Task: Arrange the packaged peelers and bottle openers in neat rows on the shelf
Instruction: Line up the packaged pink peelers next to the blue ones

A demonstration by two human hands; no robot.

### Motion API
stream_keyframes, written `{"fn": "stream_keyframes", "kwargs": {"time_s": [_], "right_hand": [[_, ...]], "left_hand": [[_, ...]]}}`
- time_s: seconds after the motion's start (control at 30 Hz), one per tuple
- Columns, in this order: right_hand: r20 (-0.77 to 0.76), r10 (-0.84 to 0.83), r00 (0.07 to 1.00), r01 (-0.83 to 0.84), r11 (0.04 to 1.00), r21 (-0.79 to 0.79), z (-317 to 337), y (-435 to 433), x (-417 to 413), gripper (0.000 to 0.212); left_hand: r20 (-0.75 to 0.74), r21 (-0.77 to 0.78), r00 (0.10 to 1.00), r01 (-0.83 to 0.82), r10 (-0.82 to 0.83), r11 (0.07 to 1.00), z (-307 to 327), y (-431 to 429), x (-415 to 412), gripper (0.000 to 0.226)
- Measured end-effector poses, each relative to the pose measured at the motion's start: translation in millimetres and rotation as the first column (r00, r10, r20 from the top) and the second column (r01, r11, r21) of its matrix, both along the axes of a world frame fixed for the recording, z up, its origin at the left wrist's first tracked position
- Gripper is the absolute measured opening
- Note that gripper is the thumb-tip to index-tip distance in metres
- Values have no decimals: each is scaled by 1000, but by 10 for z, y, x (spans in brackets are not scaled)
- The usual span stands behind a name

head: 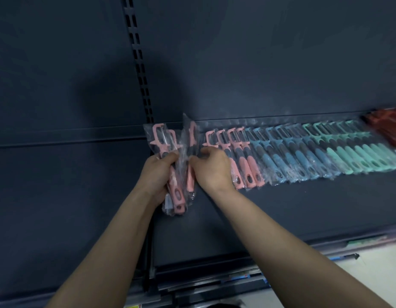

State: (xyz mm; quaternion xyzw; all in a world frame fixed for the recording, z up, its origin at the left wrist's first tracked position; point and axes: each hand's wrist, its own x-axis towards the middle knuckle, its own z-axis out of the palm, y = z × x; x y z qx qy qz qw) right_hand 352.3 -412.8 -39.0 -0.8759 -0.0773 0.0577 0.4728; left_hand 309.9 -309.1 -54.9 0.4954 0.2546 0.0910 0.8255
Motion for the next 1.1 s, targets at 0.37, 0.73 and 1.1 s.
{"fn": "stream_keyframes", "kwargs": {"time_s": [0.37, 0.73, 1.1], "right_hand": [[136, 73, 988, -23, 941, -338, -33, 25, 33, 12], [323, 156, 934, 63, 815, -576, -161, 48, 33, 23], [355, 258, 898, 19, 786, -618, -192, -35, 130, 26]], "left_hand": [[-8, 41, 997, 72, -72, 997, -37, 16, 50, 15], [-64, 112, 998, 31, -24, 993, -46, 152, -26, 6], [-71, 144, 997, -23, 34, 989, -50, 63, -50, 6]]}}
